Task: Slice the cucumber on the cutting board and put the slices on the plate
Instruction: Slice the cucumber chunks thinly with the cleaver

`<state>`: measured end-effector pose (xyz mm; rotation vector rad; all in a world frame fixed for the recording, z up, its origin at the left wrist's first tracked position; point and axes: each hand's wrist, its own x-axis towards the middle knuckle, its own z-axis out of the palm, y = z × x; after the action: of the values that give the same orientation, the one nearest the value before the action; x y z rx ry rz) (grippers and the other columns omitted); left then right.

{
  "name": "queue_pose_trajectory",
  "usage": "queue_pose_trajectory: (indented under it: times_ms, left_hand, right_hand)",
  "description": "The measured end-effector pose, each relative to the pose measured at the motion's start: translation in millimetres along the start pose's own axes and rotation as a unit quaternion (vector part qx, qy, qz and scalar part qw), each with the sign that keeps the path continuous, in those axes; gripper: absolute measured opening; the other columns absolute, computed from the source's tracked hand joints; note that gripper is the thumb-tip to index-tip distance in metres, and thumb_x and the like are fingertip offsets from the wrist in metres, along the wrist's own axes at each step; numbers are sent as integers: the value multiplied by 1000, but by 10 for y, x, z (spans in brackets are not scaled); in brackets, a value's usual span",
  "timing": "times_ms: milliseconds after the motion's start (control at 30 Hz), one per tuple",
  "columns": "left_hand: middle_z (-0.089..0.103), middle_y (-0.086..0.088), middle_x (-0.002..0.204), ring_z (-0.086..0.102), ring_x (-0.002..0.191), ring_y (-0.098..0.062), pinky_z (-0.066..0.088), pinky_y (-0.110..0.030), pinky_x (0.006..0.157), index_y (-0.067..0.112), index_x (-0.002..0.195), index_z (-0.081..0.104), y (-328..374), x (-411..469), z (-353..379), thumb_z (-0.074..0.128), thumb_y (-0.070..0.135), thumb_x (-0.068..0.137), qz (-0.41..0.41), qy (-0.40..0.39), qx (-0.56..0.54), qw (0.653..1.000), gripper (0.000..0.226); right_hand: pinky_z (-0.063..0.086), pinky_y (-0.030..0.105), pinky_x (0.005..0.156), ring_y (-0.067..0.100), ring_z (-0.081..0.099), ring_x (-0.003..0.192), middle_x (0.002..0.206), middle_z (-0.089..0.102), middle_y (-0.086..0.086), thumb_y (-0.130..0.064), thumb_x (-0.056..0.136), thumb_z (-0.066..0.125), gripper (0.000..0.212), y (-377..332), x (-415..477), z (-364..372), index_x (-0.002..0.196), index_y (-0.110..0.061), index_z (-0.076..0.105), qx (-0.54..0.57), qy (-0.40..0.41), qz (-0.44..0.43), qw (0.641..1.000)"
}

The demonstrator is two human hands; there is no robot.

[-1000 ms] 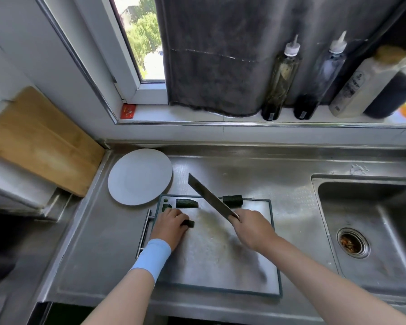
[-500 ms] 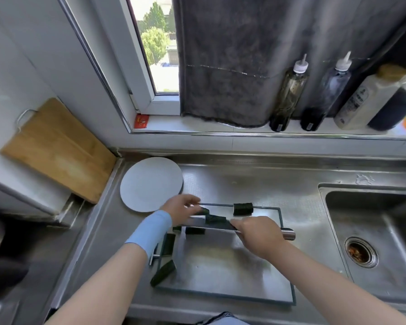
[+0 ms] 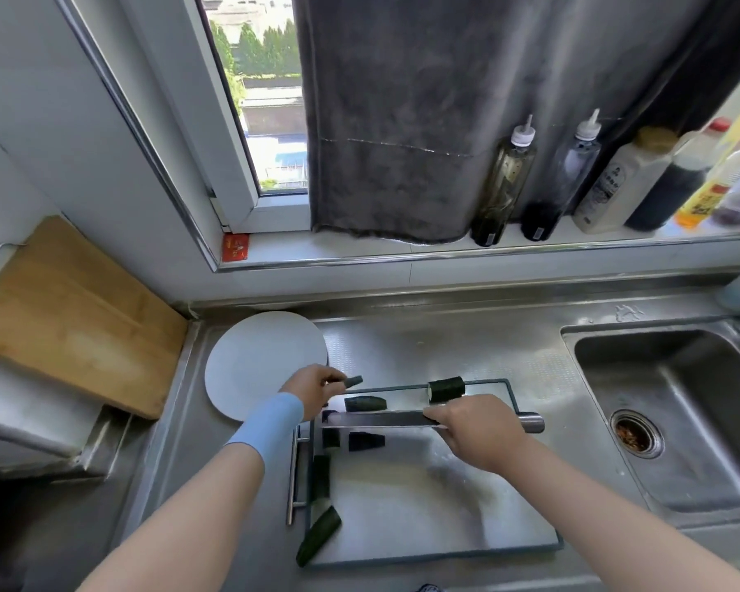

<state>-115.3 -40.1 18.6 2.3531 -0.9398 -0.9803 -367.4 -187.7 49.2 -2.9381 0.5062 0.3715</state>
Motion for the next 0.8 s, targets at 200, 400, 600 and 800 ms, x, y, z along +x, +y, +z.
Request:
queue_pose_trajectory:
  times_ms: [200, 400, 600, 800]
  left_hand:
    - [66, 0, 104, 59, 97, -20, 40, -27, 82, 20, 110, 71, -292, 129, -2, 58, 23, 94, -26, 130, -87, 987, 20]
    - [63, 2, 103, 53, 103, -21, 45, -37, 92, 28, 109, 71, -55, 216, 478, 61, 30, 92, 55, 111, -20, 992, 20]
    - [60, 7, 118, 45, 112, -20, 34, -30, 92, 36, 120, 65, 361, 347, 874, 54, 45, 92, 134, 54, 188, 971, 31]
    - [55, 11, 121, 42, 113, -17, 32, -29, 94, 38, 123, 60, 412, 422, 1039, 58, 49, 89, 120, 63, 191, 972, 36]
  right_hand:
    - [29, 27, 52, 17, 56, 70, 67, 60, -12, -42, 101, 47, 32, 76, -95, -84, 72, -41, 62, 204, 12, 188, 961]
    - [30, 33, 55, 21, 47, 58, 55, 48, -4, -32, 94, 52, 33, 84, -12, -112, 72, -7, 58, 366, 78, 305, 876]
    - [31, 32, 56, 19, 46, 57, 58, 49, -2, -31, 97, 53, 34, 166, 44, -206, 77, -4, 61, 391, 97, 310, 861]
    - [32, 33, 57, 18, 47, 58, 60, 51, -2, -32, 98, 54, 34, 343, 58, -197, 82, -3, 64, 401, 99, 300, 860]
